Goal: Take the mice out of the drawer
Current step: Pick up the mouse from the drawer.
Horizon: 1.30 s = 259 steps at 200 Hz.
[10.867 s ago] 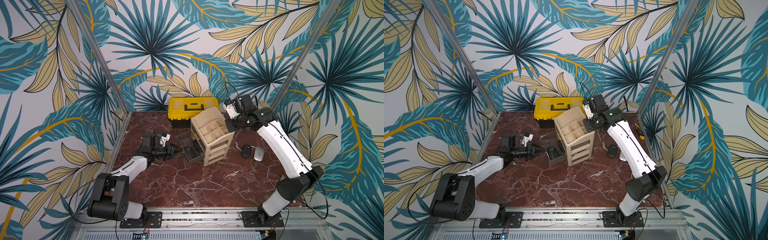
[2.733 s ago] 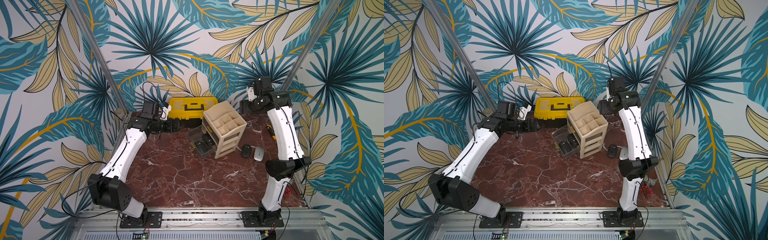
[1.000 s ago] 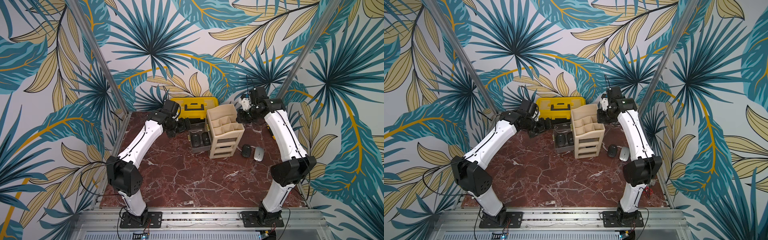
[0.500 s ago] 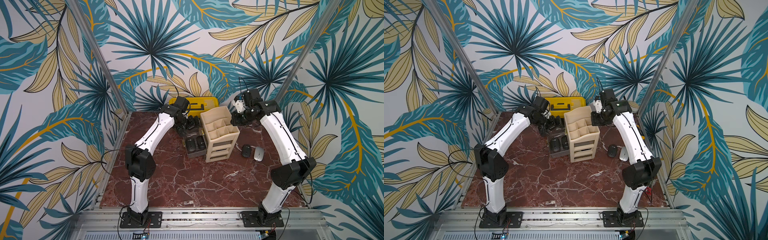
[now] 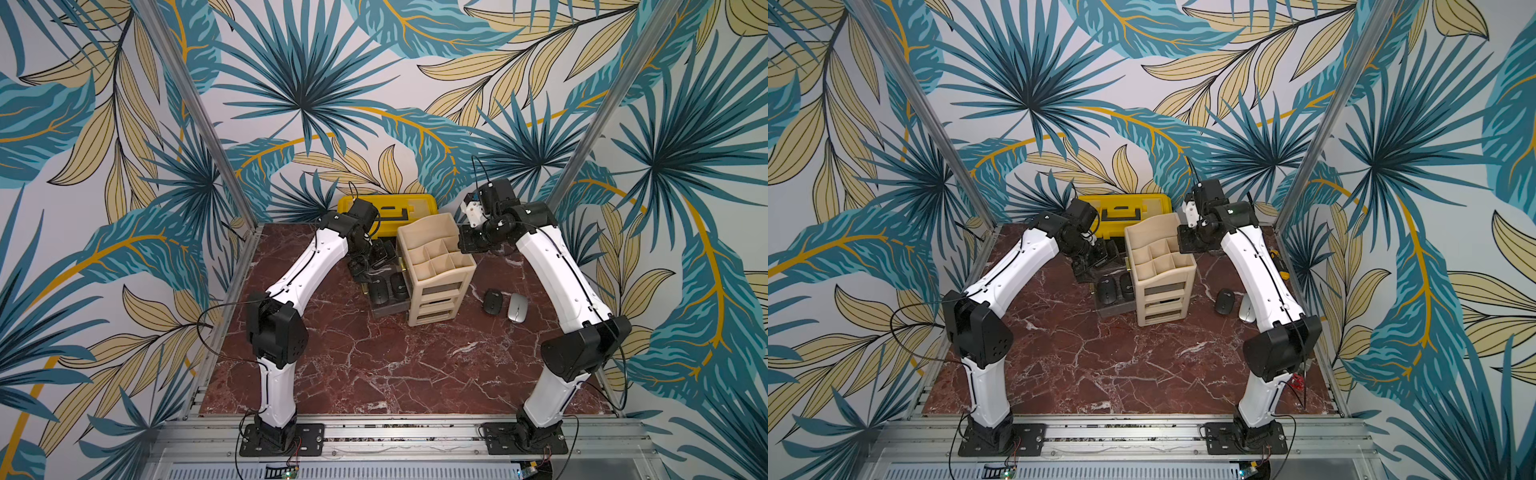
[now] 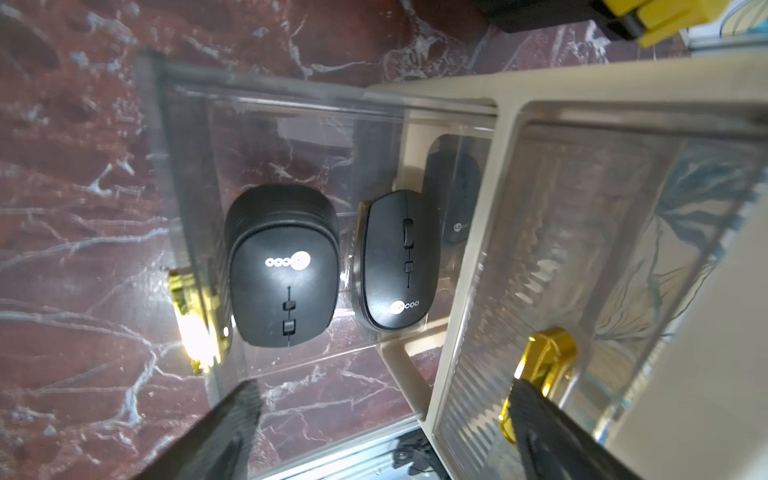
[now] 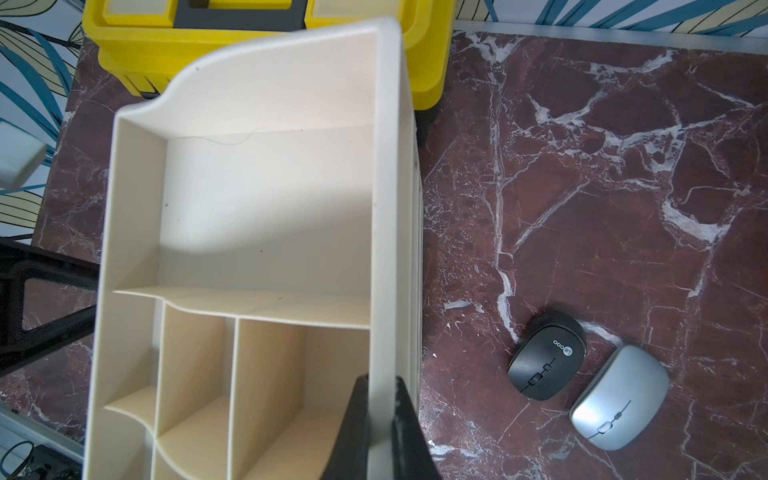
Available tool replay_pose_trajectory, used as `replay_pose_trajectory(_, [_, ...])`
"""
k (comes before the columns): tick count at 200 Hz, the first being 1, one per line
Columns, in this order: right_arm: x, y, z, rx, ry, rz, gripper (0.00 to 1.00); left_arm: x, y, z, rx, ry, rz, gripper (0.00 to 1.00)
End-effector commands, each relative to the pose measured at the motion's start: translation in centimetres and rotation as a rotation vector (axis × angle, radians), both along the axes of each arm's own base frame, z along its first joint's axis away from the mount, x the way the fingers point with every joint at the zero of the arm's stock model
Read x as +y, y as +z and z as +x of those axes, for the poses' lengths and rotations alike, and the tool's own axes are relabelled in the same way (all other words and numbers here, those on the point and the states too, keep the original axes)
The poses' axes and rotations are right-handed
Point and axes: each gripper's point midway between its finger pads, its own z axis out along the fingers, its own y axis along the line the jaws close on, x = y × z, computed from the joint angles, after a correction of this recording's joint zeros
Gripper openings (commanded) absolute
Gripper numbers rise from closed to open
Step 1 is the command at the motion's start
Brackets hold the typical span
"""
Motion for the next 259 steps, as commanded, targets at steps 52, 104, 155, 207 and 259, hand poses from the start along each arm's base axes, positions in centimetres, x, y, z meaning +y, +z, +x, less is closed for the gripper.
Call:
replay_pose_trajectory(52, [0.7, -1.4, -1.3, 0.053, 0.04, -0.021, 0.0, 1.3, -3.3, -0.4, 0.084, 0.017, 0.076, 0.78])
replay_pose_trajectory(104, [1.2, -1.5, -1.3, 0.051, 0.061, -0.016, 0.0, 2.8, -6.2, -0.2, 0.148, -0.043, 0.207, 0.78])
replay_pose_trajectory(155, [0.9, -1.7, -0.8, 0.044, 0.049, -0.04, 0.0, 4.1, -6.0, -0.5, 0.169, -0.056, 0.302, 0.79])
replay_pose_trajectory(207, [1.1, -1.5, -0.6, 0.019, 0.04, -0.02, 0.0, 5.7, -5.6, -0.9, 0.195, -0.095, 0.421, 0.76])
replay_pose_trajectory(259, [1.4, -1.8, -0.4, 0.024, 0.048, -0.015, 0.0, 5.6, -7.6, -1.4, 0.233, -0.103, 0.466, 0.75])
